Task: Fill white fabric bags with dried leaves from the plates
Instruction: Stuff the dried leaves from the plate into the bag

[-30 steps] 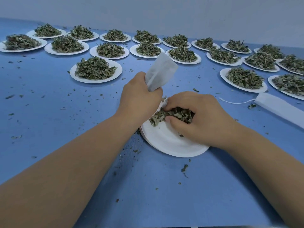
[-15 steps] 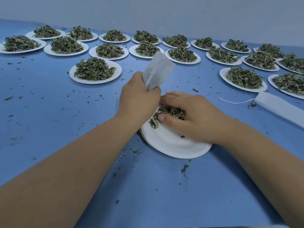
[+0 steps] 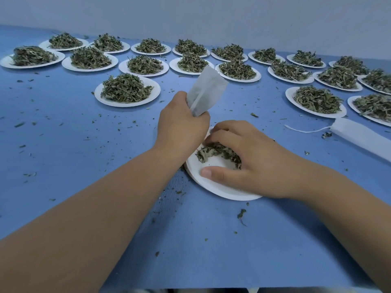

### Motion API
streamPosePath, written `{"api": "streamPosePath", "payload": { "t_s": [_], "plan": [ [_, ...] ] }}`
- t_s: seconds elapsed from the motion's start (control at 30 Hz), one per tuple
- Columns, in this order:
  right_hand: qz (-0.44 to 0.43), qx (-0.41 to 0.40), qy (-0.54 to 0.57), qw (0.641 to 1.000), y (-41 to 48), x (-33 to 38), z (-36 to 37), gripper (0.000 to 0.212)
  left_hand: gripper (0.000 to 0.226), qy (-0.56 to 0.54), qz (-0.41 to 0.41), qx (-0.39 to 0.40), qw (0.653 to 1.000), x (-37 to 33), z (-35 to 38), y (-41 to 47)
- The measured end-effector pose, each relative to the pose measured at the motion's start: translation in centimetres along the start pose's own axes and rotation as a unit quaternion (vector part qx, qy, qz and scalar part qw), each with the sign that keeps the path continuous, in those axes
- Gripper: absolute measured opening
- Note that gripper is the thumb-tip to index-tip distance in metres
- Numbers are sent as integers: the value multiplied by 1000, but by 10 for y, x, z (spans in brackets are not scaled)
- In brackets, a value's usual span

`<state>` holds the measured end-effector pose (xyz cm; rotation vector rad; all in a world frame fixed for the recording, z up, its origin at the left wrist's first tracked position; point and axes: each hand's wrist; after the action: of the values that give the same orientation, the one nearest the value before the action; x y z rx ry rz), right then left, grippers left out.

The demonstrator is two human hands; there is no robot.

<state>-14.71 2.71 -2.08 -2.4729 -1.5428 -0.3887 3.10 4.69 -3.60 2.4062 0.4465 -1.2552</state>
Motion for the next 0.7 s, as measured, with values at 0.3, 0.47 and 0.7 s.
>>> {"api": "streamPosePath", "payload": {
  "t_s": [0.3, 0.47, 0.7],
  "plan": [
    [1, -100, 79, 992, 6, 12, 3, 14, 18, 17, -1, 8, 1000, -2, -1, -2],
    [-24, -67, -7, 997, -10, 7, -5, 25, 15, 23, 6, 16, 1000, -1, 0, -2],
    [-105, 2, -10, 994, -21, 2, 5, 34, 14, 59, 13, 15, 998, 2, 2, 1]
  ]
}}
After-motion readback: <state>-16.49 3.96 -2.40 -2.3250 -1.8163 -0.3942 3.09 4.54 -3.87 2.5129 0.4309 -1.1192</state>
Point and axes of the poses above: each hand's wrist, its own y-axis towards the middle knuckle, its own z-axis out of the palm, x = y × z, and after that the axes turned 11 degrees about x, right-handed
